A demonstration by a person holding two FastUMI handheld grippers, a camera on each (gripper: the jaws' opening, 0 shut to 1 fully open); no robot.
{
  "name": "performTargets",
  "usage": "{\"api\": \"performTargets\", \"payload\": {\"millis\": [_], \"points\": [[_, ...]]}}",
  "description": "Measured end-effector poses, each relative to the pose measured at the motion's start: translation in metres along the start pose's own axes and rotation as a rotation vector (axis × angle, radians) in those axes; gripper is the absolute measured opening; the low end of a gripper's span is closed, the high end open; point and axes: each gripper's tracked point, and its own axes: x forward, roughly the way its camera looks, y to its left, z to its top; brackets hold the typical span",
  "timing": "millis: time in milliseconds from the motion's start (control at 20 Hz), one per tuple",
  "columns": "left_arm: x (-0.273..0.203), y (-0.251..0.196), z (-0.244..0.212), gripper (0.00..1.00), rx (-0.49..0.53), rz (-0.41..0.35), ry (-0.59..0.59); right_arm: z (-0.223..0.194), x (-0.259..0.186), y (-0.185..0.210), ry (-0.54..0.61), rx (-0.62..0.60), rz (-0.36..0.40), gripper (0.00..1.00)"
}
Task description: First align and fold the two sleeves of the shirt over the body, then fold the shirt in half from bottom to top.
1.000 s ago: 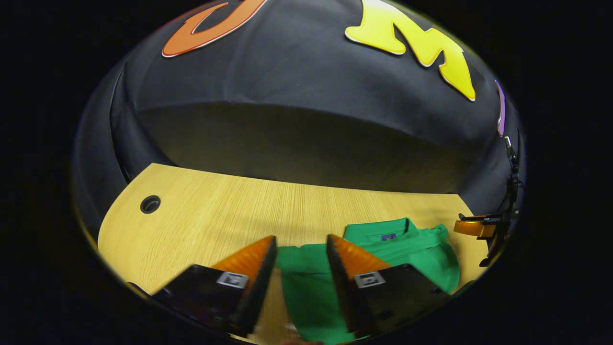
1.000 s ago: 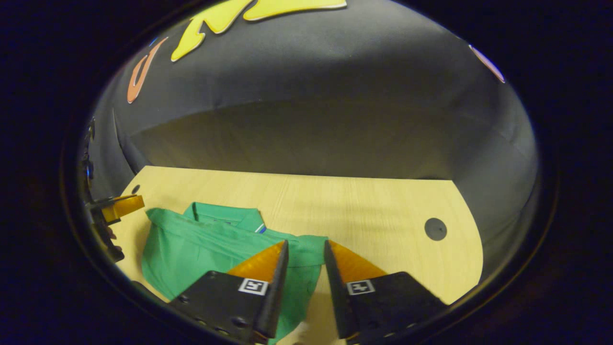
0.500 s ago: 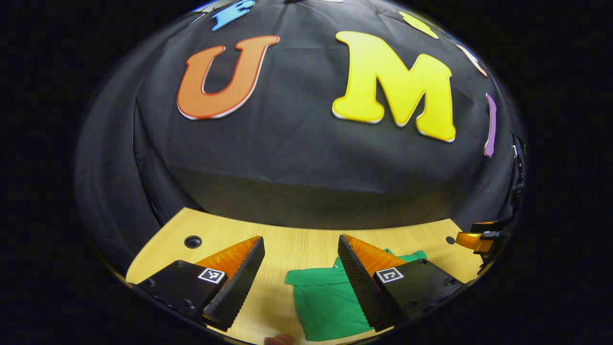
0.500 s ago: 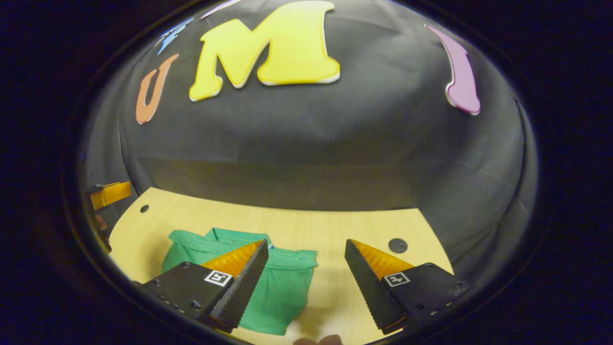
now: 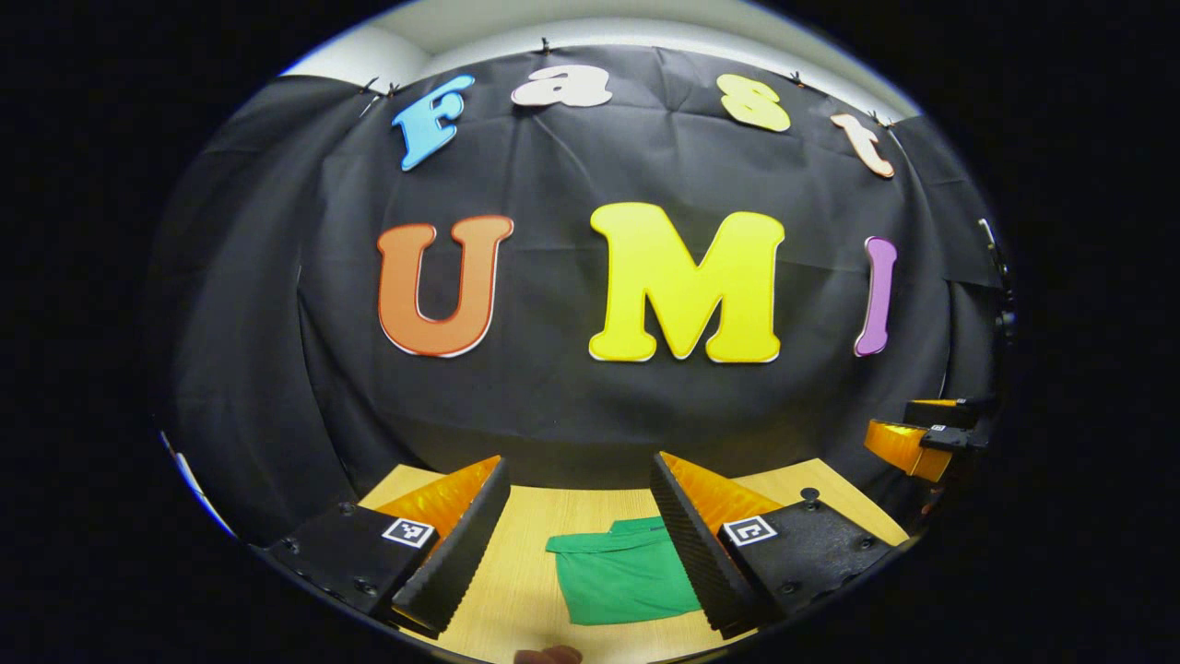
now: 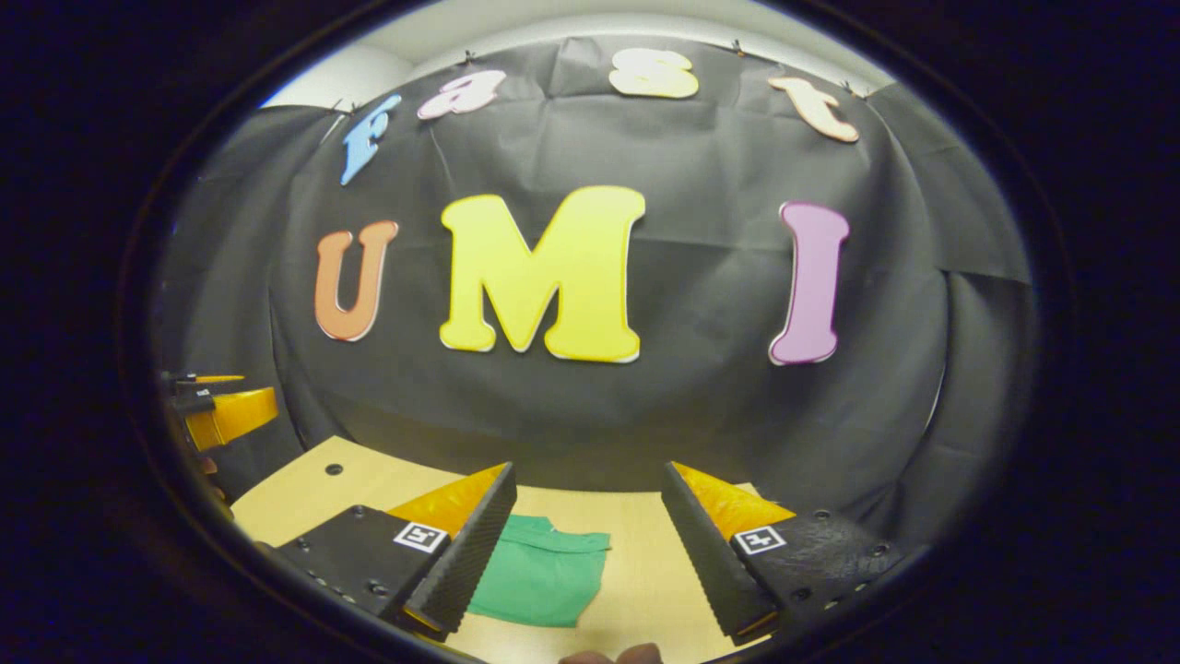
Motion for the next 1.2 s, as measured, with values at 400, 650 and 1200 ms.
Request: {"api": "performTargets", "payload": {"millis": [400,650,1200], "points": [[-0.1,-0.014,0.029,0.98,-0.005,0.01,-0.084,0.015,-0.104,0.026,-0.079,0.057,0.025,0.97],[-0.125,-0.024,0.035,0.98,0.016,0.003,-0.122,0.016,-0.132,0.035,-0.122,0.046,0.014,0.97],[-0.138,-0.024,0.038,0.98,0.022,0.011,-0.138,0.019,-0.146,0.047,-0.143,0.03,0.035,0.96]]}}
